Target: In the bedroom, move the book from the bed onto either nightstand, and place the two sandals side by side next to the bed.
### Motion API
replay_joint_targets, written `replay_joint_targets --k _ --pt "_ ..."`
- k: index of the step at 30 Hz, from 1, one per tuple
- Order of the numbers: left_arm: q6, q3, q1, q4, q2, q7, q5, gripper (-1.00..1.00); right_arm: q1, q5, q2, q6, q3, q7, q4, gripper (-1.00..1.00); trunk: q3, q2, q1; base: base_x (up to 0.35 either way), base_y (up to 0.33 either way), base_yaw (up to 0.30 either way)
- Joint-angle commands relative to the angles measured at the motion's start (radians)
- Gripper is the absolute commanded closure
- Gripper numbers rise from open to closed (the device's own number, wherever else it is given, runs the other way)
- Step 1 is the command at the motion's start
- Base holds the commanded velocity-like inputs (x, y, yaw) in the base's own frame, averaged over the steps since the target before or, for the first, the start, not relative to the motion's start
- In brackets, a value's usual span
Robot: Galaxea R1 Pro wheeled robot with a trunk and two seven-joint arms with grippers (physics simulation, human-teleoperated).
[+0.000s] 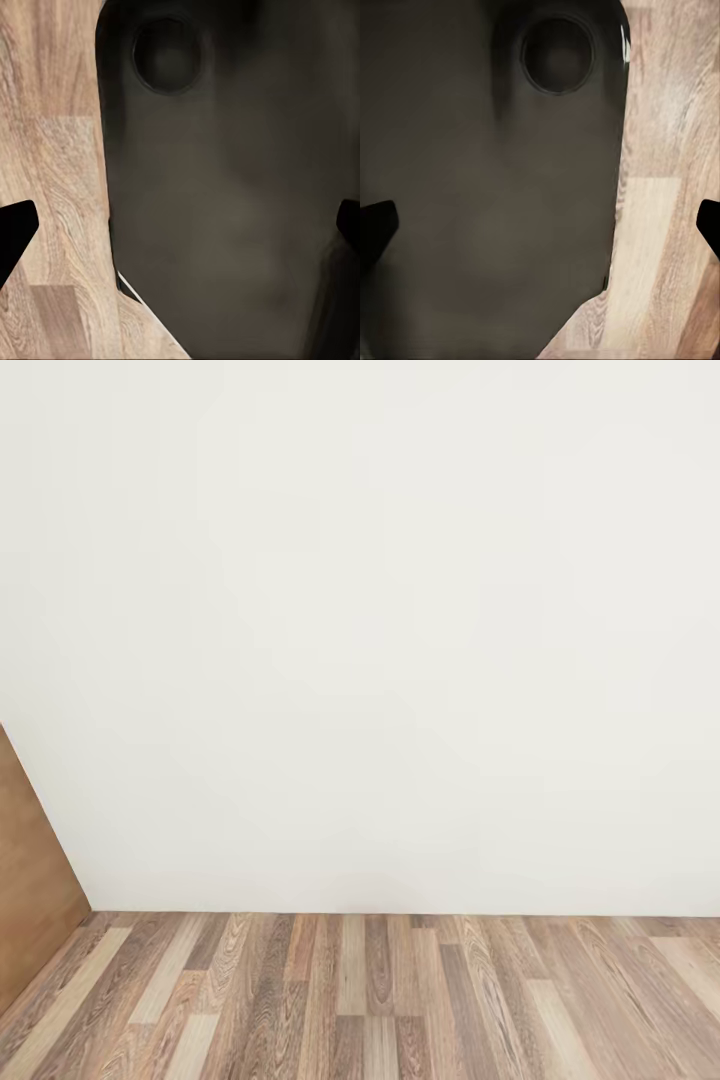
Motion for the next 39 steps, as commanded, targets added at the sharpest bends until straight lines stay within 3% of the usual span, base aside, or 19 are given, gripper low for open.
replay_joint_targets --k 1,6,15,31,38,39 --pt "0.006 -0.001 0.006 0.006 0.002 -0.005 -0.006 -1.0 -0.005 0.006 0.003 0.006 0.006 0.005 0.006 -1.0 0.0 0.0 0.0 0.0 0.0 0.0" --pt "0.034 -0.001 0.034 0.004 0.002 -0.004 -0.032 -1.0 -0.005 0.007 0.002 0.034 0.007 0.005 0.034 -1.0 0.0 0.0 0.0 0.0 0.0 0.0" --pt "0.034 -0.001 0.045 -0.045 0.002 -0.003 -0.029 -1.0 -0.005 0.006 -0.001 0.021 0.008 0.002 0.075 -1.0 0.0 0.0 0.0 0.0 0.0 0.0" --pt "-0.028 0.001 0.043 -0.118 0.01 -0.005 -0.032 -1.0 -0.005 0.008 -0.004 0.014 0.002 -0.008 0.031 -1.0 0.0 0.0 0.0 0.0 0.0 0.0" --pt "-0.037 0.001 0.042 -0.157 0.002 -0.002 -0.031 -1.0 -0.005 0.008 -0.005 0.014 -0.004 -0.01 -0.009 -1.0 0.0 0.0 0.0 0.0 0.0 0.0" --pt "-0.037 0.0 0.042 -0.595 -0.001 -0.002 -0.032 -1.0 -0.005 0.008 -0.006 0.014 -0.005 -0.009 -0.32 -1.0 0.0 0.0 0.0 0.0 0.0 0.0"
